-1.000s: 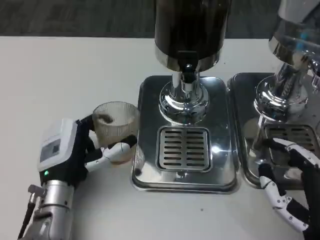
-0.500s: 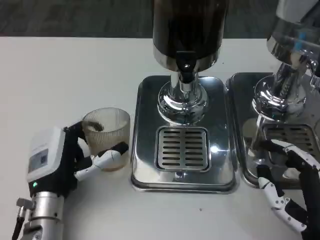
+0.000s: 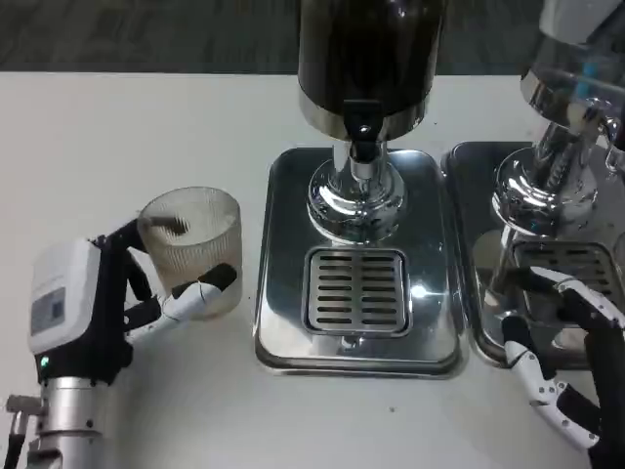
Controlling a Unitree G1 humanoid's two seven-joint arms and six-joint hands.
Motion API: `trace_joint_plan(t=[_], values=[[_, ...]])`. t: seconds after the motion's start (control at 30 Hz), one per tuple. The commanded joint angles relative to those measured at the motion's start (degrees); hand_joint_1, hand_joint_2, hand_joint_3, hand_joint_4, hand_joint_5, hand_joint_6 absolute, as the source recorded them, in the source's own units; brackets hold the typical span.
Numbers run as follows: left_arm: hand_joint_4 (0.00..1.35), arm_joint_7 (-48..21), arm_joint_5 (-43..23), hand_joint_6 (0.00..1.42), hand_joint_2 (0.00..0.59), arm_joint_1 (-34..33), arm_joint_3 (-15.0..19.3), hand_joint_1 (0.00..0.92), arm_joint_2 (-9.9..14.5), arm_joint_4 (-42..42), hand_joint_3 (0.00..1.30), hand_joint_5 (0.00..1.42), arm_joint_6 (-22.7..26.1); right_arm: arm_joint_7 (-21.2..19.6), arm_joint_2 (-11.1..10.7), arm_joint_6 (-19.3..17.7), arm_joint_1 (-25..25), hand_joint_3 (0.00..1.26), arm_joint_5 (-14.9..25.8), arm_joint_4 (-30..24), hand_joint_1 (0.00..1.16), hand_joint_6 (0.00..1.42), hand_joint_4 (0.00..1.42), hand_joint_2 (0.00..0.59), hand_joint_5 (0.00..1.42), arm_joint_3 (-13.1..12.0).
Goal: Grasp the cup under the faucet to collect the drink, then remove the cup.
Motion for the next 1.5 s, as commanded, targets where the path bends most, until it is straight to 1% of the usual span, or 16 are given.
trace_joint_plan(t=[0.03, 0.23, 0.43, 0.67, 1.0, 1.2, 1.5], values=[[0.77, -1.59, 0.45, 1.30, 0.129, 0.33, -0.64, 0.242, -0.37, -5.43, 0.59, 1.06, -2.43, -0.77, 0.57, -0.87, 0.29, 0.38, 0.28, -0.01, 0.38, 0.40, 0.35, 0.429, 0.30, -0.11], [0.77, -4.31, 1.61, 1.30, 0.129, -0.69, -2.78, 0.241, -1.96, -6.24, 0.59, 1.05, -2.80, -0.96, 1.13, -0.94, 0.76, 0.38, 0.09, -0.51, 0.38, 0.40, 0.35, 0.429, 0.30, -0.26], [0.77, -6.09, 2.84, 1.30, 0.129, -2.48, -4.87, 0.241, -3.76, -3.99, 0.59, 1.04, -2.59, -1.22, 1.69, -1.02, 1.79, 0.38, -0.06, -1.64, 0.38, 0.40, 0.35, 0.429, 0.30, -0.65], [0.77, -6.08, 4.08, 1.29, 0.130, -4.25, -6.89, 0.241, -4.95, -1.03, 0.58, 1.04, -2.57, -1.43, 2.11, -0.90, 2.56, 0.38, -0.14, -2.49, 0.38, 0.40, 0.35, 0.429, 0.30, -0.76], [0.75, -5.94, 5.24, 1.23, 0.133, -8.87, -8.82, 0.231, -7.65, 5.74, 0.57, 1.01, -1.18, -0.83, 2.41, -0.48, 3.61, 0.38, 0.12, -4.23, 0.38, 0.40, 0.35, 0.429, 0.30, -0.89], [0.74, -5.17, 5.66, 1.22, 0.133, -12.15, -10.36, 0.228, -9.45, 10.06, 0.57, 1.01, 0.23, -0.48, 2.71, -0.14, 4.24, 0.38, 0.04, -5.06, 0.38, 0.40, 0.35, 0.429, 0.30, -0.67], [0.73, -4.71, 4.94, 1.21, 0.130, -16.78, -11.22, 0.224, -11.47, 16.24, 0.56, 0.99, 2.15, 0.11, 2.68, 0.24, 5.63, 0.38, 0.29, -6.60, 0.38, 0.40, 0.35, 0.426, 0.30, -1.13]])
